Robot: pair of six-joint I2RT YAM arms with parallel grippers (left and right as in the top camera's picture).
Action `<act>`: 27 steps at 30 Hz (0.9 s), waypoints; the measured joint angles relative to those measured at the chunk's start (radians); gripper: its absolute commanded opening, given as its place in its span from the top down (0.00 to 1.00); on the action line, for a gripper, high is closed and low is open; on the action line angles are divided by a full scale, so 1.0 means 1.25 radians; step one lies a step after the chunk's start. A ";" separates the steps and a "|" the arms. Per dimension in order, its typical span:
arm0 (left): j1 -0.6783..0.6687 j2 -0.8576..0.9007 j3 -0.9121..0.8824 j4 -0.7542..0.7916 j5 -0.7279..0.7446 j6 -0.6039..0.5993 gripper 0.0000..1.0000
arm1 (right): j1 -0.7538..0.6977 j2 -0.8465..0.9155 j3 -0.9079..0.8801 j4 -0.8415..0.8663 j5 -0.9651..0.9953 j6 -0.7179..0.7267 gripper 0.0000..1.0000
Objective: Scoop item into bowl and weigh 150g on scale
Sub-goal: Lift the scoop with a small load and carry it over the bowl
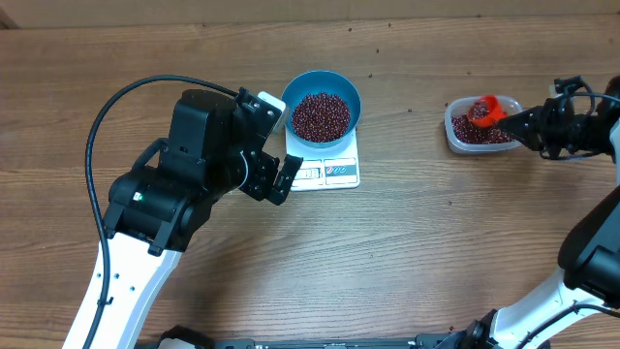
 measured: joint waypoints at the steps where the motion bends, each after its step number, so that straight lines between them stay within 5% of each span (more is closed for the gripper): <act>1: 0.000 0.000 0.000 0.000 0.000 0.000 0.00 | 0.000 0.000 0.000 -0.008 -0.019 -0.015 0.96; 12: 0.000 0.000 0.000 0.000 0.000 0.000 0.00 | 0.033 0.000 0.000 -0.058 -0.172 -0.104 0.96; 27: 0.000 0.000 0.000 0.000 0.000 0.000 0.00 | 0.249 -0.030 0.087 -0.046 -0.195 -0.069 0.96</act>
